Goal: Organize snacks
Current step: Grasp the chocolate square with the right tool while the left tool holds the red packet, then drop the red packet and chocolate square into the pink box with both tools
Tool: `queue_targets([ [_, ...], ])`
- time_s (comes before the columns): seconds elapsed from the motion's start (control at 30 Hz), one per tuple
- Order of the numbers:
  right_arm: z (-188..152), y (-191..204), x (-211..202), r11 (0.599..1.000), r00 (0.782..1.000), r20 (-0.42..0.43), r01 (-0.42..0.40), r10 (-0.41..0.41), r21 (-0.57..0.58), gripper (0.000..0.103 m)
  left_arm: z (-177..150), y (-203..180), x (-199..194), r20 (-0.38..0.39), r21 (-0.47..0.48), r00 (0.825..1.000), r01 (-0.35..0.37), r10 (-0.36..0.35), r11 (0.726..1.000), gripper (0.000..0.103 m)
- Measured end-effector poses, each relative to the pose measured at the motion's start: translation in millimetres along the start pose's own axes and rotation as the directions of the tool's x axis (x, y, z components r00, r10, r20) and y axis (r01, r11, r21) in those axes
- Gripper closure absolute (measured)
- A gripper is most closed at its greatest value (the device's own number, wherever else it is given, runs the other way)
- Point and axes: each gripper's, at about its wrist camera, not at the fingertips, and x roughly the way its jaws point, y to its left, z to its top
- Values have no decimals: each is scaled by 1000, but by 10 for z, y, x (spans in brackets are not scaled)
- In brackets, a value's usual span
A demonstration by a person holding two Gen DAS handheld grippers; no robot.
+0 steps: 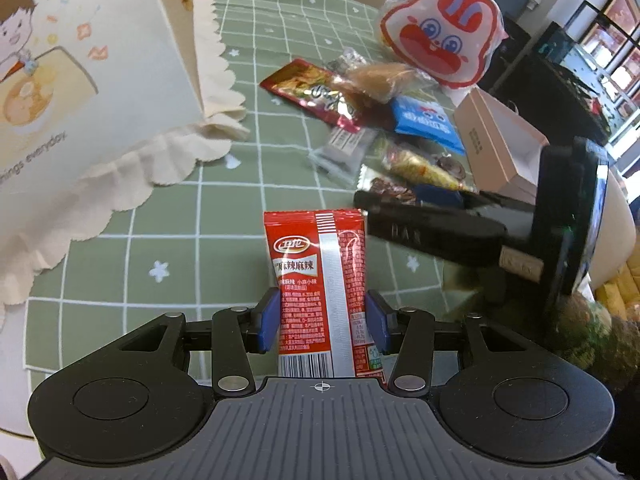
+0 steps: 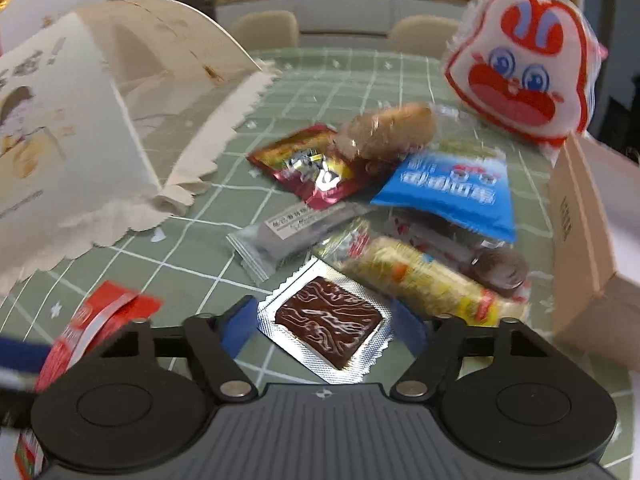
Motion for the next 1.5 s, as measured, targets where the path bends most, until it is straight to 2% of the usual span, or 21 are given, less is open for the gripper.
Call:
queue_targets([
  [0.03, 7, 35, -5, 1000, 1000, 2, 11, -11, -1, 43, -7, 29, -2, -7, 3, 1000, 4, -4, 1000, 52],
  [0.07, 12, 57, -23, 1000, 1000, 0, 21, -21, -5, 45, -11, 56, -4, -14, 6, 1000, 9, -9, 1000, 52],
  [0.13, 10, 70, -98, 1000, 1000, -14, 9, -9, -3, 45, -18, 89, 3, -26, 14, 999, 23, -22, 1000, 52],
  [0.27, -58, -11, -464, 1000, 1000, 16, 7, -7, 5, 45, -14, 12, 54, -59, 54, 996, 64, -60, 997, 52],
  [0.4, -190, -244, -970, 997, 996, 53, 63, -65, 37, 45, -27, -303, 126, -116, 141, 984, 152, -136, 978, 52],
  [0.5, -323, -504, -1344, 984, 985, 57, 159, -163, 76, 45, -1, -671, 153, -163, 219, 965, 239, -206, 946, 52],
  [0.6, -438, -805, -1683, 958, 962, 61, 257, -266, 126, 45, 177, -1119, 103, -175, 300, 939, 338, -297, 892, 52],
  [0.73, -545, -1172, -2074, 909, 919, 70, 368, -387, 195, 45, 701, -1778, 52, -98, 394, 915, 398, -392, 829, 52],
  [0.83, -604, -1377, -2269, 884, 898, 88, 400, -431, 241, 45, 1118, -2233, 82, 6, 446, 908, 373, -419, 814, 52],
  [0.9, -631, -1478, -2343, 875, 889, 100, 410, -446, 259, 45, 1416, -2515, 193, 66, 441, 901, 359, -429, 823, 52],
  [0.97, -653, -1562, -2371, 872, 887, 109, 410, -450, 267, 45, 1646, -2726, 434, 89, 422, 901, 351, -424, 836, 51],
  [1.03, -646, -1632, -2356, 877, 888, 119, 402, -443, 265, 45, 1807, -2845, 786, 45, 399, 923, 335, -383, 854, 49],
  [1.07, -639, -1674, -2353, 881, 891, 128, 394, -436, 261, 45, 1860, -2869, 1020, 15, 358, 934, 328, -357, 874, 49],
  [1.13, -611, -1736, -2335, 892, 893, 154, 381, -423, 242, 45, 1888, -2841, 1298, -17, 303, 940, 329, -340, 894, 50],
  [1.17, -592, -1781, -2333, 896, 892, 165, 379, -421, 233, 45, 1875, -2817, 1343, -9, 291, 942, 323, -335, 901, 51],
  [1.23, -523, -1832, -2329, 903, 890, 194, 371, -412, 218, 45, 1863, -2757, 1344, 32, 272, 943, 312, -333, 910, 51],
  [1.33, -370, -1986, -2297, 919, 895, 232, 338, -380, 201, 45, 1776, -2563, 1103, 84, 247, 931, 326, -355, 913, 50],
  [1.43, -98, -2143, -2158, 936, 896, 275, 315, -348, 155, 45, 1635, -2319, 892, 137, 217, 935, 295, -328, 931, 50],
  [1.5, 143, -2271, -1996, 956, 905, 308, 264, -292, 129, 44, 1430, -2066, 790, 137, 155, 942, 284, -305, 946, 50],
])
